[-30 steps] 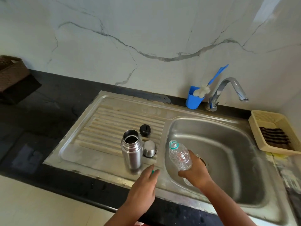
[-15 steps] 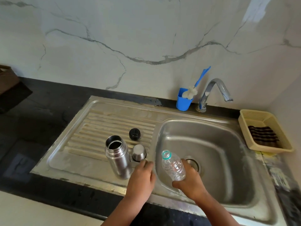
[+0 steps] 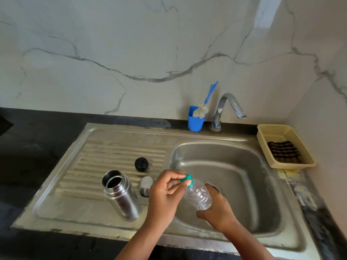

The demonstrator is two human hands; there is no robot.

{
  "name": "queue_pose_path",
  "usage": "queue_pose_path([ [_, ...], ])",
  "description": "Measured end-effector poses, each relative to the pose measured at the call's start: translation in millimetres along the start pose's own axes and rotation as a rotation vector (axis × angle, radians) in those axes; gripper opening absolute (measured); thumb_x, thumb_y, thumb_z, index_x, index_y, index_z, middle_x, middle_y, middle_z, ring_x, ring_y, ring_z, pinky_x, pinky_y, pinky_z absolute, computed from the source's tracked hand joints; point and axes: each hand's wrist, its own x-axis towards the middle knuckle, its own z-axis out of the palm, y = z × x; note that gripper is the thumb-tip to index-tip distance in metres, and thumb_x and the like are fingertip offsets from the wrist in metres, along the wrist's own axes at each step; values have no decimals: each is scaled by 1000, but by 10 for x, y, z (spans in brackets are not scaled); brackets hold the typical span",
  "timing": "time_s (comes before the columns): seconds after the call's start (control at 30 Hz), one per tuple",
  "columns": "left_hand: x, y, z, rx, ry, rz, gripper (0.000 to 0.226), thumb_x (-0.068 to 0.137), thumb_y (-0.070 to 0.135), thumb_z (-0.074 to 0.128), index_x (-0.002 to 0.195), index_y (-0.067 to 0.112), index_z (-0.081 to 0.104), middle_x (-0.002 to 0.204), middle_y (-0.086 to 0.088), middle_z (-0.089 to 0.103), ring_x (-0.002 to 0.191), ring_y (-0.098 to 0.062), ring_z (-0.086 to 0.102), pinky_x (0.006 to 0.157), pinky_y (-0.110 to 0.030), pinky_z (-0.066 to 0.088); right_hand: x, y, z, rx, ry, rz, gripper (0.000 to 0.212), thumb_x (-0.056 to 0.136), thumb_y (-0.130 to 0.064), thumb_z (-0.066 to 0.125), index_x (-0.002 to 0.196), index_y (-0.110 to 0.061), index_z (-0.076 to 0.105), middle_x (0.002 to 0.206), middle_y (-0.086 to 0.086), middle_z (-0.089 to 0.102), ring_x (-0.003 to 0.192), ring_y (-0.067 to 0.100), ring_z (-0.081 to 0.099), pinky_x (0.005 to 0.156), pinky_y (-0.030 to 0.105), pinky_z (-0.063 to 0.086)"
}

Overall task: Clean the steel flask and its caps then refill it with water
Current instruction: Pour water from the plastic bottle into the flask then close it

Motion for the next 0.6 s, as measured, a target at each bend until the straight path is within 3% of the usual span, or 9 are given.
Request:
queue_pose_path([
  [0.13, 104, 13, 1, 45, -67, 91, 17, 77, 13, 78, 85, 21, 65, 106, -4, 69, 100, -25, 71, 85, -26, 56, 89, 7, -41, 11, -10, 32, 77, 47, -25, 77, 122, -25, 57, 95, -8, 65, 79, 9, 58, 59, 10, 38],
  [0.27, 274, 32, -22, 488, -167, 428, 17, 87, 29, 73, 88, 21, 58, 104, 7, 67, 97, -13, 68, 79, -31, 59, 141, 8, -58, 18, -29, 60, 98, 38, -39, 71, 133, -22, 53, 111, -4, 66, 94, 14, 58, 72, 16, 41],
  [0.33, 330, 76, 6, 581, -198, 500, 17, 89, 32, 69, 88, 21, 57, 102, 6, 66, 93, -9, 67, 75, -32, 59, 142, 6, -75, 26, -21, 65, 102, 36, -41, 71, 134, -22, 52, 114, -4, 66, 99, 15, 59, 77, 20, 43],
  [0.4, 351, 138, 70, 486, -204, 419, 21, 85, 31, 75, 84, 17, 59, 99, 7, 67, 92, -11, 69, 77, -27, 59, 131, -19, -119, 55, -3, 52, 89, 41, -34, 76, 127, -23, 56, 107, -6, 67, 94, 13, 61, 74, 20, 44],
  [0.47, 344, 198, 157, 305, -155, 220, 26, 77, 21, 84, 79, 12, 60, 94, 4, 69, 90, -14, 71, 76, -21, 57, 117, -89, -170, 94, 5, 26, 66, 48, -20, 79, 110, -26, 60, 91, -8, 67, 80, 9, 60, 68, 20, 46],
  [0.6, 430, 319, 254, -47, -88, -161, 21, 75, -4, 80, 76, 8, 62, 97, -4, 76, 92, -18, 72, 74, -20, 54, 121, -182, -233, 182, 7, 23, 60, 41, -21, 74, 99, -29, 62, 82, -8, 66, 74, 10, 59, 69, 26, 50],
])
